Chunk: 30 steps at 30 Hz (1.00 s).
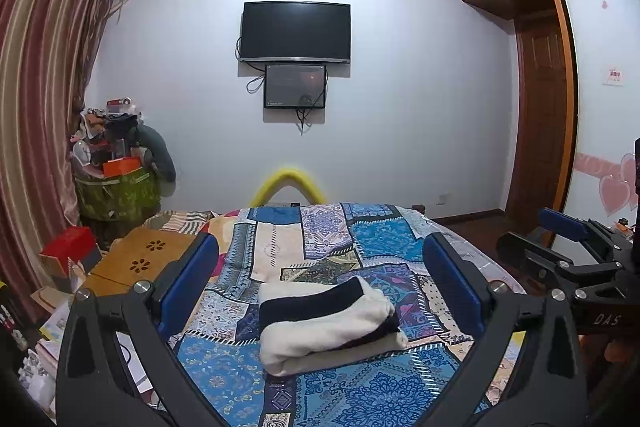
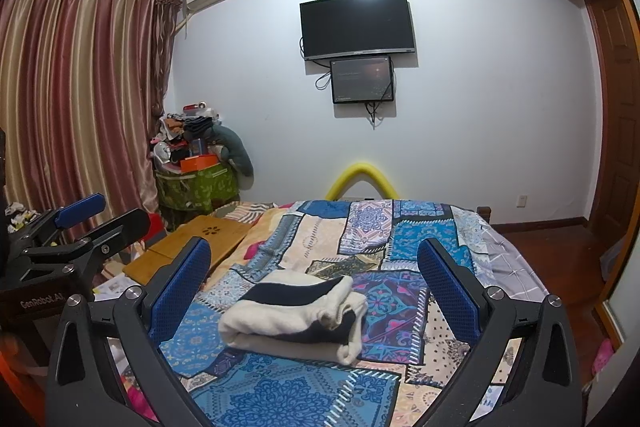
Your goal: Fold small clothes
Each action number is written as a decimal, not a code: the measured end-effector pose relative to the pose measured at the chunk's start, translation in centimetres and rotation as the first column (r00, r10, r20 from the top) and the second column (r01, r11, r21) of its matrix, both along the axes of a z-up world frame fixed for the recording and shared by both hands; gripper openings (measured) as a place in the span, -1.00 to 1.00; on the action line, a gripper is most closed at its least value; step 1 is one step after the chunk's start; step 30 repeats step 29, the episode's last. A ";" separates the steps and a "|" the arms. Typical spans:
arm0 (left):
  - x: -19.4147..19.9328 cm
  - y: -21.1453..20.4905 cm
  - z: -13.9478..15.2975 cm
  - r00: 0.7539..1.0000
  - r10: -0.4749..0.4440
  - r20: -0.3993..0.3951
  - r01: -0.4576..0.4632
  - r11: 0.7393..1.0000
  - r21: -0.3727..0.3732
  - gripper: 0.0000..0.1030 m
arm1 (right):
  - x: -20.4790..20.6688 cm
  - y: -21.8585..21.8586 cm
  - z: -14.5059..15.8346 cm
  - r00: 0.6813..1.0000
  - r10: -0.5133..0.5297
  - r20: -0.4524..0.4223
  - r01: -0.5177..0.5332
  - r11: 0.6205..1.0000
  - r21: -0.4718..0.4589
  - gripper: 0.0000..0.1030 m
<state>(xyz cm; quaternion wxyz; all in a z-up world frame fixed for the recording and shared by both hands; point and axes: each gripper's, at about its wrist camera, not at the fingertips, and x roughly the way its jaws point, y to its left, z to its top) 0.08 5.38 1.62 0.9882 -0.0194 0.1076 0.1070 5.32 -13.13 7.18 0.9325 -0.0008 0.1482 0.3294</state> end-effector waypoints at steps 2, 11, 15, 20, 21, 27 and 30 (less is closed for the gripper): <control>-0.1 0.1 0.0 1.000 -0.004 0.001 0.004 1.000 -0.003 0.99 | 0.0 0.1 -0.1 1.000 0.001 0.000 -0.001 1.000 0.001 0.99; -0.2 0.1 0.1 1.000 -0.023 -0.002 0.023 1.000 -0.008 0.99 | 0.1 -0.1 0.0 1.000 -0.001 0.000 0.001 1.000 -0.005 0.99; -0.2 0.2 0.1 1.000 -0.028 -0.004 0.028 0.999 -0.016 0.99 | 0.2 -0.1 0.0 1.000 -0.002 0.000 0.002 1.000 -0.005 0.99; -0.2 0.3 0.1 0.999 -0.033 -0.011 0.033 0.999 -0.027 0.99 | 0.4 -0.1 0.0 1.000 0.000 -0.002 0.000 1.000 -0.007 0.99; -0.2 0.2 0.1 0.999 -0.034 -0.012 0.034 0.999 -0.027 0.99 | 0.4 0.0 -0.1 1.000 0.001 -0.002 -0.001 1.000 -0.008 0.99; -0.1 0.2 0.0 0.999 -0.041 -0.019 0.041 0.999 -0.024 0.99 | 0.3 0.0 -0.1 1.000 0.001 -0.003 -0.001 1.000 -0.007 0.99; 0.0 0.2 0.0 0.999 -0.040 -0.021 0.040 0.999 -0.023 0.99 | 0.4 0.0 0.0 1.000 0.001 -0.005 -0.001 1.000 -0.007 0.99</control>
